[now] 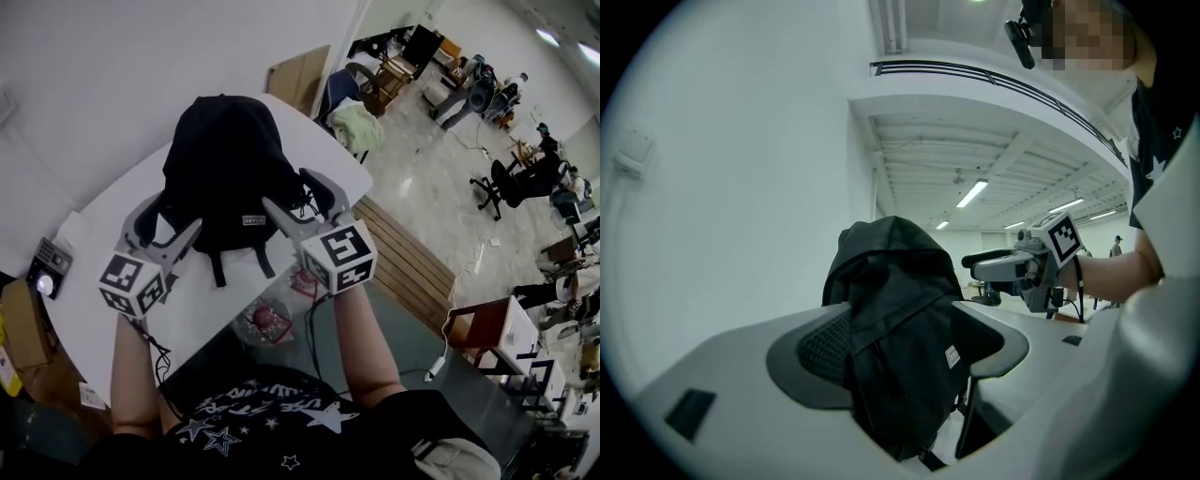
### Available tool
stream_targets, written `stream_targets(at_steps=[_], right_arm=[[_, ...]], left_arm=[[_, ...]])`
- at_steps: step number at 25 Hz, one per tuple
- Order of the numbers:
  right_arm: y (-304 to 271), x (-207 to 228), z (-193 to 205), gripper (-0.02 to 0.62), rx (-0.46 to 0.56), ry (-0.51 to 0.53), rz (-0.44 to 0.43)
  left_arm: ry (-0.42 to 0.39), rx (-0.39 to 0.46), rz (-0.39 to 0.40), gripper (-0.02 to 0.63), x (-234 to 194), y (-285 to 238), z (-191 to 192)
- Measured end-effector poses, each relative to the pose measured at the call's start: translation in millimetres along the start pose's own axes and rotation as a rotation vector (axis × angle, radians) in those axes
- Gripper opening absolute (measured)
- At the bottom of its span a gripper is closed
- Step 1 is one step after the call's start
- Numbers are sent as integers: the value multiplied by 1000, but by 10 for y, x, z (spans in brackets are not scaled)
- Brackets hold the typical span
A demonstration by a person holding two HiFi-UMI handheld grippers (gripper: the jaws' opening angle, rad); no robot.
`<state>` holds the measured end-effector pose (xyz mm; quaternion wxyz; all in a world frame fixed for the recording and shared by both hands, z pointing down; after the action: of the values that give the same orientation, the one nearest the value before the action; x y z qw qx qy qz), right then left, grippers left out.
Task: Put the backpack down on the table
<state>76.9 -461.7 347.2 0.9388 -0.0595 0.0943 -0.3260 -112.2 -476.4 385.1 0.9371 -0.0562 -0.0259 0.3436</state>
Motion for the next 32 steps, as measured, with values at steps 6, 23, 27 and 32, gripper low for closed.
stream_targets(at_steps=[6,23,27,32], right_arm=[[203,-248,57,313,13,-11,-79],[1032,-864,391,87,-13,-36,-236],[1285,-1013,496,51,-21,-40,-257],[1637,-1274,572,46,-32,-27,-305]], left_arm=[[-8,-3,13,322,348,212,0],[33,-95,-25,9,1528,843,220],[41,-106,-46,9,1810,1055,319],[38,-119,-80,9,2118,1375,416]])
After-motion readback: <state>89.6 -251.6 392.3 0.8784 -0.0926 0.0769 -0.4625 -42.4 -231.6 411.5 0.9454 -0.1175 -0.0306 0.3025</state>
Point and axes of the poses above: the fingertips, and each gripper's own axes: y backward along the fingers, x to its right, z out of its underside, the point moved 2 cm from there along y, backward along the fingers, and after that the axes turned 11 degrees about -z, right-handed, at the moved point
